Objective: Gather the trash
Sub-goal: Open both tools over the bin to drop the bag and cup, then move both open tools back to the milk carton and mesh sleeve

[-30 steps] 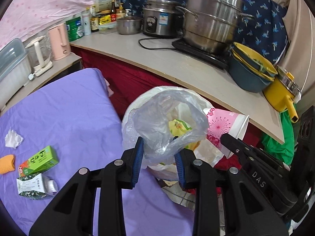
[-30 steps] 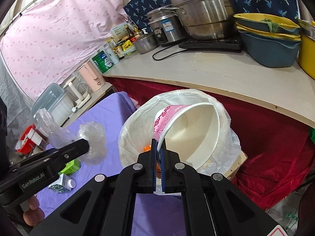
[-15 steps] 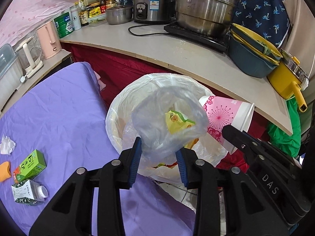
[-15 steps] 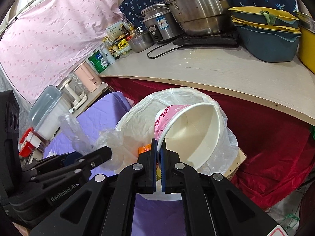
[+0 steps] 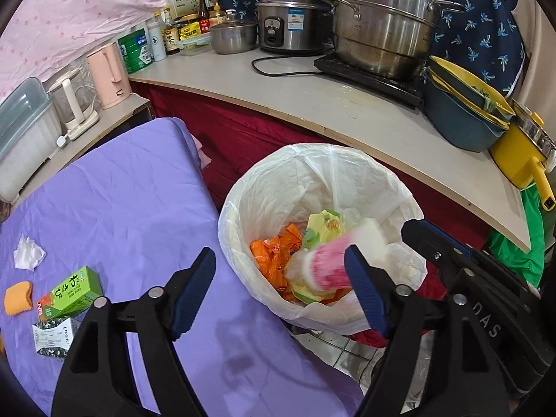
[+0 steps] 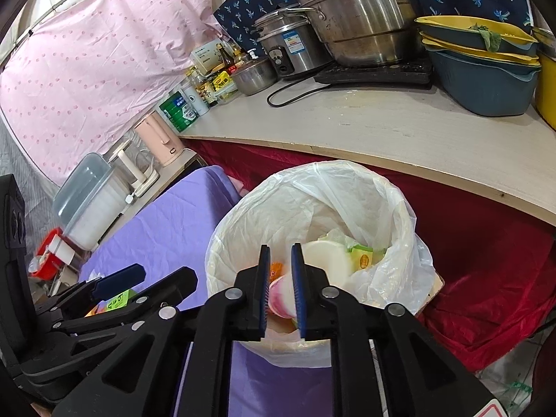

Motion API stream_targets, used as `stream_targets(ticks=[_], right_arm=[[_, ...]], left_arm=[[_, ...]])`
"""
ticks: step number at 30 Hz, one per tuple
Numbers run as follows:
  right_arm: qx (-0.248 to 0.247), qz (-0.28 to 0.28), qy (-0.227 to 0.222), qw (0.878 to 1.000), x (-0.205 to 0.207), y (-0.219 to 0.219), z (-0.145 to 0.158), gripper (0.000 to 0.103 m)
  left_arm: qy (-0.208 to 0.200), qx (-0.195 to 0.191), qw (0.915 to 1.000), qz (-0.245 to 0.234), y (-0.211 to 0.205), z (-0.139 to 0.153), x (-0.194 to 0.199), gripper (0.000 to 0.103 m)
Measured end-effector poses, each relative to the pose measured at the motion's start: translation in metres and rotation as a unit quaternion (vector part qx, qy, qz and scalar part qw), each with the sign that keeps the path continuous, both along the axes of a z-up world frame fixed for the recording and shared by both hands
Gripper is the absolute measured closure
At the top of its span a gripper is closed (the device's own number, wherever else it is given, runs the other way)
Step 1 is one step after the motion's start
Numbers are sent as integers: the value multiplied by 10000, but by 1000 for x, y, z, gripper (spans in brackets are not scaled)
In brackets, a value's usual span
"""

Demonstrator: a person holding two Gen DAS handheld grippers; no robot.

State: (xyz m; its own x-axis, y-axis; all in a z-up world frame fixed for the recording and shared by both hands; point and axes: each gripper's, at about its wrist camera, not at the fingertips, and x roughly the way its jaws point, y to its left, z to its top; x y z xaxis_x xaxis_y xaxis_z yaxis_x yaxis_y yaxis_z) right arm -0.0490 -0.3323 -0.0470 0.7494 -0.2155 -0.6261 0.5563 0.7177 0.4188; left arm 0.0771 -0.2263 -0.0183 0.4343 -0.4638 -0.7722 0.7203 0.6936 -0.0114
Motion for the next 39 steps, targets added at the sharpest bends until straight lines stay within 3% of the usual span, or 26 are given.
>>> stream_targets(ticks=[7,19,32,34,39], right_arm=[[-42,-134,-49,9999,-9,0,6,72],[-271,-126,-108,9995,-20,17,21,63],[-404,83,-141,9990,-15,46,33,62],[-403,132,-138,9990,-14,52,33,61],[-406,288,-82,9987,-5,69,30,61]], left_arm=[[-31,-29,10000,65,5,5,-2,24],[-55,-98,9997,197,27,12,-8,22],[-79,-220,9985,496,66,20,-6,21],[-63,-237,9981,571,75,20,-4,16],[-49,-246,9962,831,104,16,3,16]])
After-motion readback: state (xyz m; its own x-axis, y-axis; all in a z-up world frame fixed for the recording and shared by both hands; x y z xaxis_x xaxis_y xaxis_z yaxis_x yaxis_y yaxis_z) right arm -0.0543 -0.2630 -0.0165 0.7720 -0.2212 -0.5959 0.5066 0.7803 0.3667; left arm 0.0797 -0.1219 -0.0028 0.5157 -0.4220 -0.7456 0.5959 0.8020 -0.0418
